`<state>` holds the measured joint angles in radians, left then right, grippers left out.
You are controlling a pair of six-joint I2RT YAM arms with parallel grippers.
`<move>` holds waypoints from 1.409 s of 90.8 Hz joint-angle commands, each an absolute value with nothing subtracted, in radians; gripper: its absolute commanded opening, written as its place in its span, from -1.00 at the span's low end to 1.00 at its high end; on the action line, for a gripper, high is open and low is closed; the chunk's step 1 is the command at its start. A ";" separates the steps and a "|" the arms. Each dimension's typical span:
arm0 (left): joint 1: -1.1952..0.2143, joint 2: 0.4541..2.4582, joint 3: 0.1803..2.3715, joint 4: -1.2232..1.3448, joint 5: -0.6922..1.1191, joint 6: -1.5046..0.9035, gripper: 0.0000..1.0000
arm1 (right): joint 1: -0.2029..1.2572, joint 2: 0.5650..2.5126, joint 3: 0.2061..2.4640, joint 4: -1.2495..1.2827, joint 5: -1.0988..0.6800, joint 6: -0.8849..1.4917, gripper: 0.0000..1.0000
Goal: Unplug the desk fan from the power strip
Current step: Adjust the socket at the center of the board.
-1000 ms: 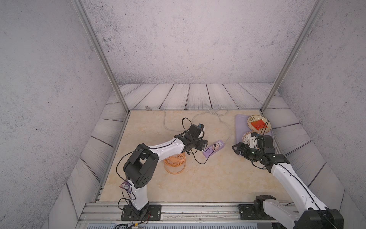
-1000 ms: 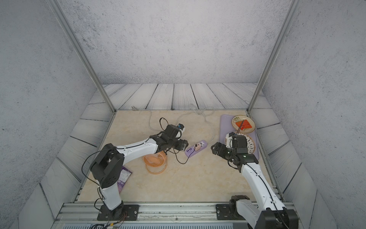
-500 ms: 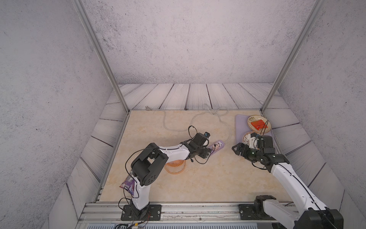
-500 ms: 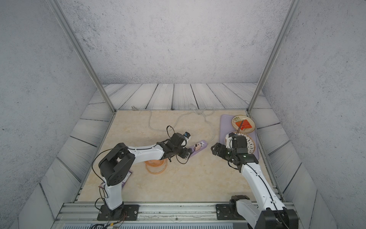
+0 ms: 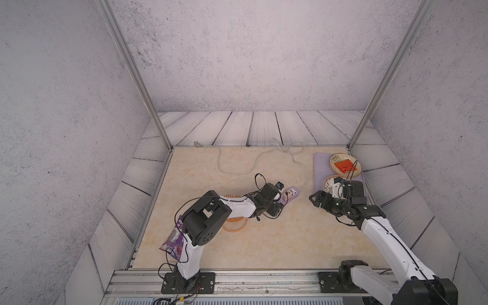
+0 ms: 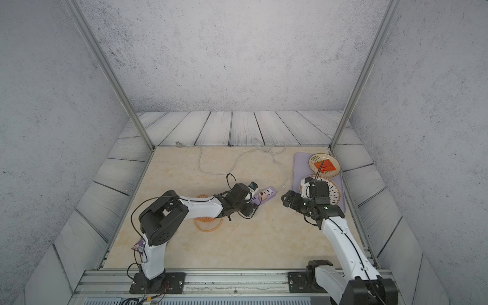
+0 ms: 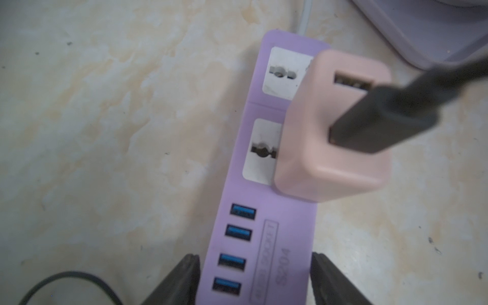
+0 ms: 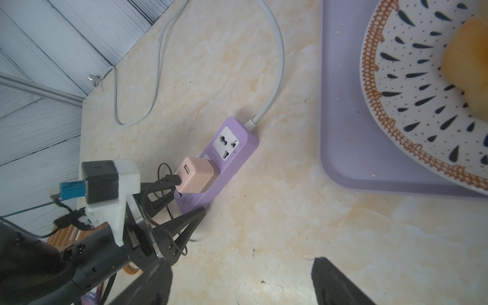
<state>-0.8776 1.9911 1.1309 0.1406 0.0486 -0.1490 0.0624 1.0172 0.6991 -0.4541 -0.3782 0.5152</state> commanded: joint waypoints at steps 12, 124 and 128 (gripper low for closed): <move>-0.896 2.027 1.142 0.162 0.025 -0.099 0.16 | 0.064 1.034 0.695 -0.474 -0.348 0.490 0.78; -0.946 1.927 0.934 0.351 -0.136 -0.078 0.41 | 0.065 1.057 0.685 -0.480 -0.355 0.479 0.78; -0.945 1.921 0.927 0.358 -0.147 -0.076 0.41 | 0.064 1.054 0.681 -0.478 -0.353 0.479 0.78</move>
<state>-0.9440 1.9491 0.9554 0.3420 -0.0723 -0.0624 0.0624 1.0573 0.6949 -0.4683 -0.3637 0.4957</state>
